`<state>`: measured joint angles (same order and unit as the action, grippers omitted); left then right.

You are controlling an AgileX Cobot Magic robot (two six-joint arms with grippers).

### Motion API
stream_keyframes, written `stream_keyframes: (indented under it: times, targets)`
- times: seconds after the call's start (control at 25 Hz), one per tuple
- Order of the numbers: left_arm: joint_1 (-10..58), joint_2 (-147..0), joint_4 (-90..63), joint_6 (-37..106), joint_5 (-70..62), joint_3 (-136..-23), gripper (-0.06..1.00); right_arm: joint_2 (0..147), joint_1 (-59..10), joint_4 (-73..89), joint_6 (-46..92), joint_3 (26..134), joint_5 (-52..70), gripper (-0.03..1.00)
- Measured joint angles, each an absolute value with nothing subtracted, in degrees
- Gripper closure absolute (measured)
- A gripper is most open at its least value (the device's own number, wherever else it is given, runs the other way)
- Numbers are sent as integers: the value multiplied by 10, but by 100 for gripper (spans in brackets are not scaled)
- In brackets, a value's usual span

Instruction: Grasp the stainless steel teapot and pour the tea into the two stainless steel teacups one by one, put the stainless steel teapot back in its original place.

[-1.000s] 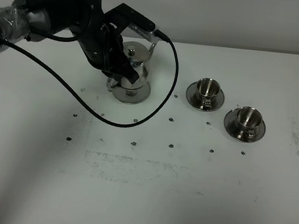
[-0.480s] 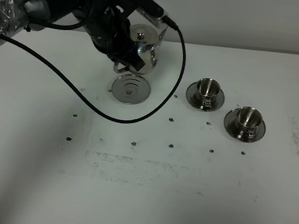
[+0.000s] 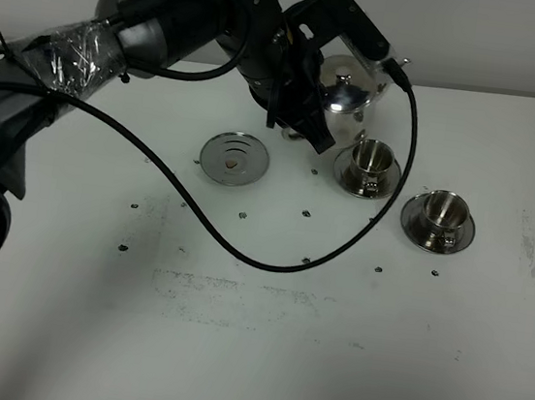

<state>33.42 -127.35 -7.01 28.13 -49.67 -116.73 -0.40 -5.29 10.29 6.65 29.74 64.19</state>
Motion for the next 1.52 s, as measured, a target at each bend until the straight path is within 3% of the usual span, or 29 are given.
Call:
stream_keyframes:
  times: [0.4,1.2,1.52]
  targets:
    - [391,-1273,-43,373,-507,-1169,70,-4,-53,103,66,297,642,58]
    - [395,-1293,5,574,-509,-1170,70,-4,-53,103,66,297,642,58]
    - [413,-1293,47,566,-478,-1170,70,-4,-53,103,66,297,642,58]
